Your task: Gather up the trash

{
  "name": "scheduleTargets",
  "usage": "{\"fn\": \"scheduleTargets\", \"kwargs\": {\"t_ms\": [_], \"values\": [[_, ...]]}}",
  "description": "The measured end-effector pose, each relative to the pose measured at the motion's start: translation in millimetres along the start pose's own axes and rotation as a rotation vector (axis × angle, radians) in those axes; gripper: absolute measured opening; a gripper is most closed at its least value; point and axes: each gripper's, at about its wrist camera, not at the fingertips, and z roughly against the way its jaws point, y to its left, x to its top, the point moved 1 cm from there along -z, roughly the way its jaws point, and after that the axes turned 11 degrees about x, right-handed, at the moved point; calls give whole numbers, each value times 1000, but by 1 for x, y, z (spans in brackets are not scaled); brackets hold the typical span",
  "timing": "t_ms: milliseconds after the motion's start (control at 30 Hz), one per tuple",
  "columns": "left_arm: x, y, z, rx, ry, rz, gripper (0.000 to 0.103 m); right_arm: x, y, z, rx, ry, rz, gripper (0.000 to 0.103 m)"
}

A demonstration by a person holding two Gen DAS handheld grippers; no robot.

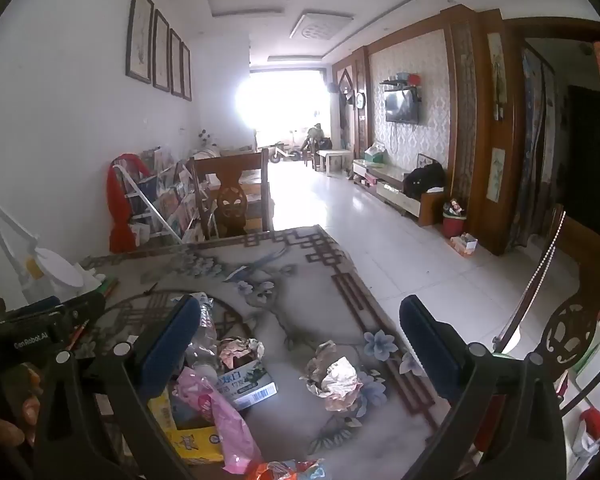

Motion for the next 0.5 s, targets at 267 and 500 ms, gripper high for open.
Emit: {"fn": "scheduleTargets", "kwargs": {"t_ms": [267, 500], "values": [[3, 1, -10, -1, 32, 9, 99, -1, 0, -2, 2, 4, 5, 96], [-6, -1, -6, 2, 26, 15, 99, -1, 1, -5, -2, 8, -1, 96]]}}
